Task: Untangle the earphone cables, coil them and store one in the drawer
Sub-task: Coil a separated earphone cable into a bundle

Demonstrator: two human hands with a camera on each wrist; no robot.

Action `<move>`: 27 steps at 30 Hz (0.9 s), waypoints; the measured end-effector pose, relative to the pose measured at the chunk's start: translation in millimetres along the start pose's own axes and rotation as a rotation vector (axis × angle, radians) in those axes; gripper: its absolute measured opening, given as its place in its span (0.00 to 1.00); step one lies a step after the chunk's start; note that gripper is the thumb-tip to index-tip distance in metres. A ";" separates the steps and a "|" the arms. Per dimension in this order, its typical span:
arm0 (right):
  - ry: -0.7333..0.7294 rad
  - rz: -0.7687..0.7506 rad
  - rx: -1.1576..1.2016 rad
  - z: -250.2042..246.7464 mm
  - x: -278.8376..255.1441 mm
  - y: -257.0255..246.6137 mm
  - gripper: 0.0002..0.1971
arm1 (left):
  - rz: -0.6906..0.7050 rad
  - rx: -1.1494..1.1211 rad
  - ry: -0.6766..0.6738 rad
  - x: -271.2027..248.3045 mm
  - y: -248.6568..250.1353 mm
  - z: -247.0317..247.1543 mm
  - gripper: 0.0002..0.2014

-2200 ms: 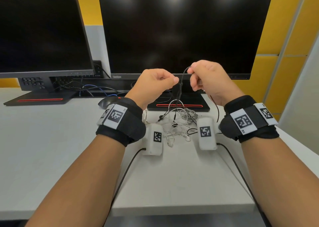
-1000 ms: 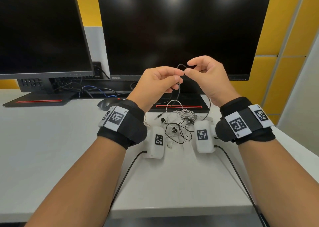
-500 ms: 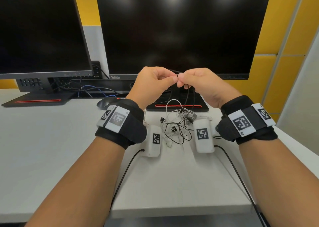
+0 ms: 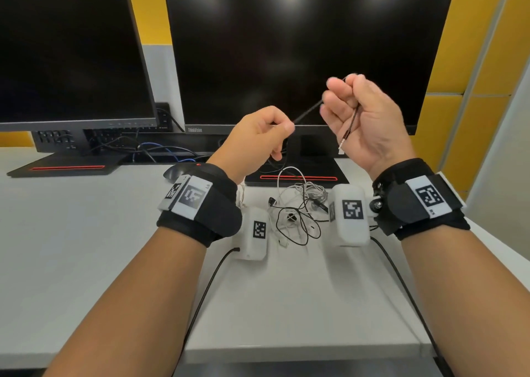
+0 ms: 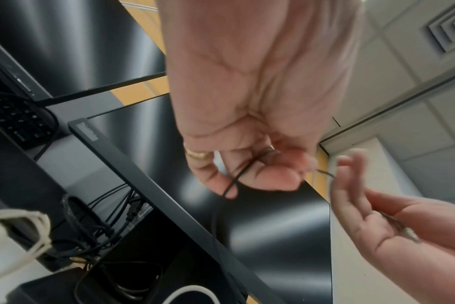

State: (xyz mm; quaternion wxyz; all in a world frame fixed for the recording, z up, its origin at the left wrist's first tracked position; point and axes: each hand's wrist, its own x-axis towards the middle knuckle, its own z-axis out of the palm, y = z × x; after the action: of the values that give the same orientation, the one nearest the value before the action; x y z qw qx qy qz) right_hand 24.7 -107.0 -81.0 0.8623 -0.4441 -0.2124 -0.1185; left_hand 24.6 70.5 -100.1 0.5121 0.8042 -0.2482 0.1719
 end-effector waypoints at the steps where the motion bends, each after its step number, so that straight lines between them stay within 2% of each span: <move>1: -0.012 -0.022 -0.030 -1.4 1.9 2.8 0.10 | 0.006 -0.008 -0.066 -2.0 2.0 -0.2 0.06; 2: -0.024 -0.050 -0.121 -3.2 3.6 5.4 0.10 | 0.008 -0.033 -0.143 -4.4 4.1 -0.2 0.07; 4: -0.053 -0.123 -0.478 -5.5 4.3 8.9 0.10 | 0.017 -0.092 -0.265 -8.2 7.6 0.8 0.09; 6: -0.101 -0.179 -0.775 -5.7 3.2 12.0 0.09 | 0.052 -0.147 -0.305 -9.8 8.3 1.3 0.10; 7: -0.136 -0.179 -0.840 -4.6 1.5 12.8 0.10 | 0.073 -0.184 -0.297 -9.9 8.6 1.0 0.11; 9: -0.227 -0.135 -0.847 -1.2 -1.7 15.4 0.13 | 0.109 -0.241 -0.220 -9.5 9.3 -0.2 0.12; 11: -0.302 -0.050 -0.831 1.9 -3.9 14.9 0.16 | 0.127 -0.235 -0.082 -7.5 9.5 -2.5 0.11; 14: -0.433 0.201 -0.751 1.1 -6.2 7.4 0.26 | 0.082 -0.149 0.097 -2.5 5.6 -3.2 0.10; 16: -0.484 0.262 -0.674 -0.2 -9.0 3.8 0.27 | 0.040 -0.105 0.140 -0.1 1.6 -1.3 0.09; 19: -0.422 0.132 -0.413 0.2 -10.2 2.2 0.20 | -0.023 -0.050 0.078 -0.2 -0.5 0.9 0.09; 21: -0.359 0.064 -0.275 -0.6 -6.9 3.7 0.18 | -0.058 -0.004 -0.045 -2.7 0.7 1.1 0.09; 22: -0.322 0.042 -0.294 -2.0 -4.1 5.6 0.17 | -0.070 0.017 -0.119 -4.3 1.8 0.7 0.10; 25: -0.232 -0.047 -0.652 -4.5 -1.2 10.5 0.15 | -0.049 -0.016 -0.269 -8.7 6.6 1.8 0.11; 27: -0.228 -0.114 -0.904 -3.0 -1.2 14.3 0.15 | 0.002 -0.098 -0.223 -9.5 9.6 2.2 0.11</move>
State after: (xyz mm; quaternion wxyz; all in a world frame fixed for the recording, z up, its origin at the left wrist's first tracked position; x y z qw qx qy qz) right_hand 30.0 -101.2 -93.4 0.5457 -0.7730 -0.2568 -0.1969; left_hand 11.4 67.2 -99.0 0.5197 0.7920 -0.3126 0.0696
